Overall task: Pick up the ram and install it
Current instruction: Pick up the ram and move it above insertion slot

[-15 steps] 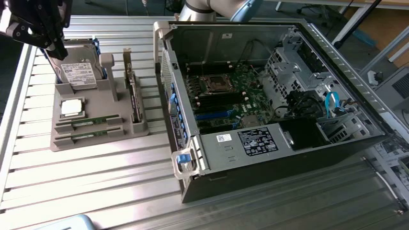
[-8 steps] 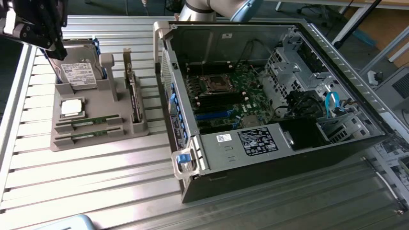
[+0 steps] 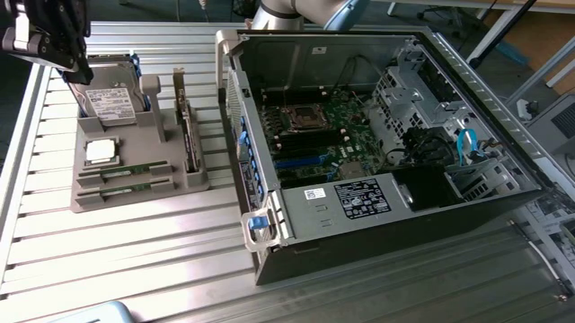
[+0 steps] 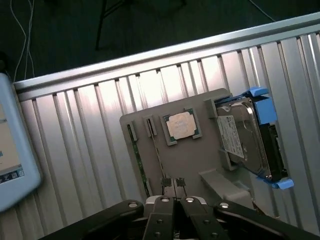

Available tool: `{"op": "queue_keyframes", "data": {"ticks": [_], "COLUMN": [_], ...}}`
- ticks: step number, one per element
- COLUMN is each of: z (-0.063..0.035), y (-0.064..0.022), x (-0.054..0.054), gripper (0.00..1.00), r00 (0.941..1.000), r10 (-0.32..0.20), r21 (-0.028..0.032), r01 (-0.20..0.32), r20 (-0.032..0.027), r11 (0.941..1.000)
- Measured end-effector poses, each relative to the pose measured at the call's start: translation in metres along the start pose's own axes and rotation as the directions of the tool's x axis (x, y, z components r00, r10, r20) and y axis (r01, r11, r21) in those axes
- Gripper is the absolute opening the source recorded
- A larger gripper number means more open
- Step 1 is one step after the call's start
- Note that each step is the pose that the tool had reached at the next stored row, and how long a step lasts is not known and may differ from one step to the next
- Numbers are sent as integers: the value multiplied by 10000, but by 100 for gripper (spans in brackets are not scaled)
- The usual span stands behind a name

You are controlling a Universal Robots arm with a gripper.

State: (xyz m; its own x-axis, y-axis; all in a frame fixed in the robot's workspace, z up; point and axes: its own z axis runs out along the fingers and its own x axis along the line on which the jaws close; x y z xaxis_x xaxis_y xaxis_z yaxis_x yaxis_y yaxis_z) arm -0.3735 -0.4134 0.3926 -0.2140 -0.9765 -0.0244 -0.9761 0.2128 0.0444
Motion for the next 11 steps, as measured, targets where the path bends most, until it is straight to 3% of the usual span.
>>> {"op": "queue_keyframes", "data": {"ticks": [5,11], "z": [1,0], "y": [0,0], "x": [0,0], "gripper": [11,11], "r00": [9999,9944], "r10": [-135,-1060], "r21": [-3,-28], "r01": [135,1060], "r20": [-6,-45], "r11": [9999,9944]}}
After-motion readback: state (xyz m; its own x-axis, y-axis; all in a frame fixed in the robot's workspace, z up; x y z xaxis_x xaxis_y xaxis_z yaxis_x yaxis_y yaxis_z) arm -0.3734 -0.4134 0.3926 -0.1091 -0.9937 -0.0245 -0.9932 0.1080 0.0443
